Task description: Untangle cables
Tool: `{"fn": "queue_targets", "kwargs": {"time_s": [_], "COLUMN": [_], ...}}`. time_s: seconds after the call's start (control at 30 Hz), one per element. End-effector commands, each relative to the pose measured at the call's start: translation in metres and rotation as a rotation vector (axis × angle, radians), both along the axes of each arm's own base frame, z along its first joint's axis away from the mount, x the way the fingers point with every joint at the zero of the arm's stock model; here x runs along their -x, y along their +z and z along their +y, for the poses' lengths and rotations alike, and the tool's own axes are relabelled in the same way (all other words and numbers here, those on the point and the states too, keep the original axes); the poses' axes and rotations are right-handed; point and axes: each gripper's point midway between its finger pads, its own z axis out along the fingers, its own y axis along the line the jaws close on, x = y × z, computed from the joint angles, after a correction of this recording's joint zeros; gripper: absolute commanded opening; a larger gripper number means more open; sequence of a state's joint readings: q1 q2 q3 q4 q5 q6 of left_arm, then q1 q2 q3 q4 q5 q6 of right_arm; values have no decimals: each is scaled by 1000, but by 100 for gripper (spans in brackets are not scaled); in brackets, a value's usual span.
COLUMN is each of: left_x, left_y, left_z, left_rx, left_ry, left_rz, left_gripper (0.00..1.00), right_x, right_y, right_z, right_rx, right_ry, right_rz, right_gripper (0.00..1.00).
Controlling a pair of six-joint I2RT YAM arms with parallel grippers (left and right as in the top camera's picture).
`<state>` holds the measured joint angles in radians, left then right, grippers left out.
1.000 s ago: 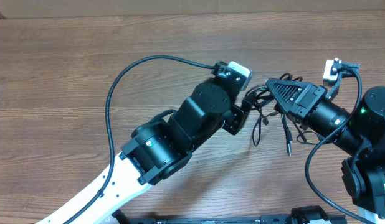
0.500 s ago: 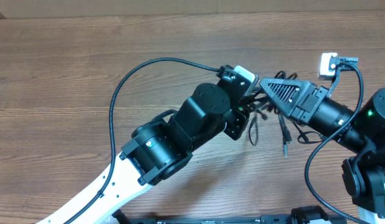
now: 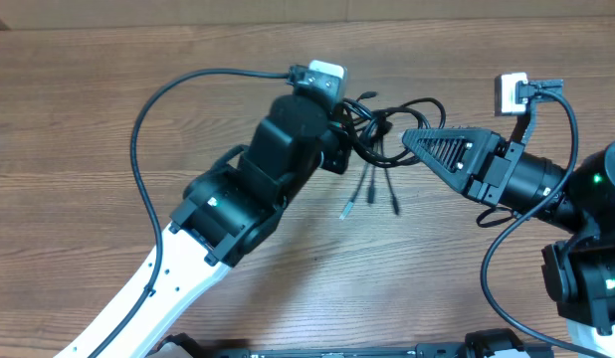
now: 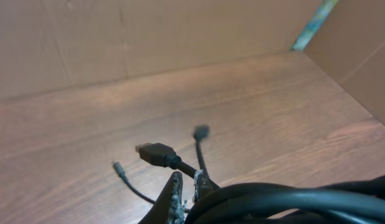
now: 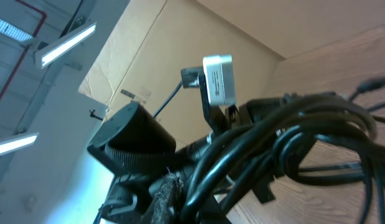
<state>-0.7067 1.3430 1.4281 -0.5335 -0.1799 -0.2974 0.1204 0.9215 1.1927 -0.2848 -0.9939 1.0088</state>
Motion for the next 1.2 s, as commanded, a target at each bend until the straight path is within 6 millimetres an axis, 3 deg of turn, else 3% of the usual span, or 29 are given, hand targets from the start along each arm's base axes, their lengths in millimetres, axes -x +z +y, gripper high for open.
{"fn": "queue_targets", "kwargs": {"time_s": [0.0, 0.2, 0.3, 0.4, 0.53, 0.57, 0.6, 0.7, 0.8, 0.9, 1.03, 1.1, 1.17], "left_x": [-26, -46, -56, -58, -56, -55, -54, -48, -40, -33, -16, -9, -2], "left_y": [-5, 13, 28, 34, 28, 28, 29, 36, 33, 22, 22, 23, 23], "left_z": [34, 55, 64, 63, 63, 64, 66, 71, 75, 70, 32, 21, 13], "left_rx": [-146, -343, -424, -411, -331, -330, -331, -265, -146, -21, 135, 203, 262], "left_ry": [85, 52, 44, 49, 78, 80, 92, 122, 177, 190, 2, -45, -80], "left_rz": [-65, -227, -320, -341, -285, -281, -280, -267, -189, -88, -3, 42, 89], "left_gripper": [4, 4, 4, 4, 4, 4, 4, 4, 4, 4, 4, 4, 4], "right_x": [33, 49, 48, 37, -4, -10, -27, -46, -53, -55, -50, -46, -46], "right_y": [21, 19, 6, -11, -51, -58, -79, -109, -116, -111, -91, -80, -74], "right_z": [5, 10, 11, 11, 7, 6, 2, -1, 0, 1, 9, 13, 14], "right_rx": [6, 31, 62, 88, 133, 142, 169, 212, 216, 210, 167, 146, 140], "right_ry": [104, 200, 211, 198, 83, 63, 9, -32, -30, -25, 49, 94, 105], "right_rz": [-119, -169, -160, -108, 89, 124, 218, 322, 345, 316, 222, 167, 135], "right_gripper": [4, 4, 4, 4, 14, 20, 24, 75, 99, 100, 100, 97, 88]}}
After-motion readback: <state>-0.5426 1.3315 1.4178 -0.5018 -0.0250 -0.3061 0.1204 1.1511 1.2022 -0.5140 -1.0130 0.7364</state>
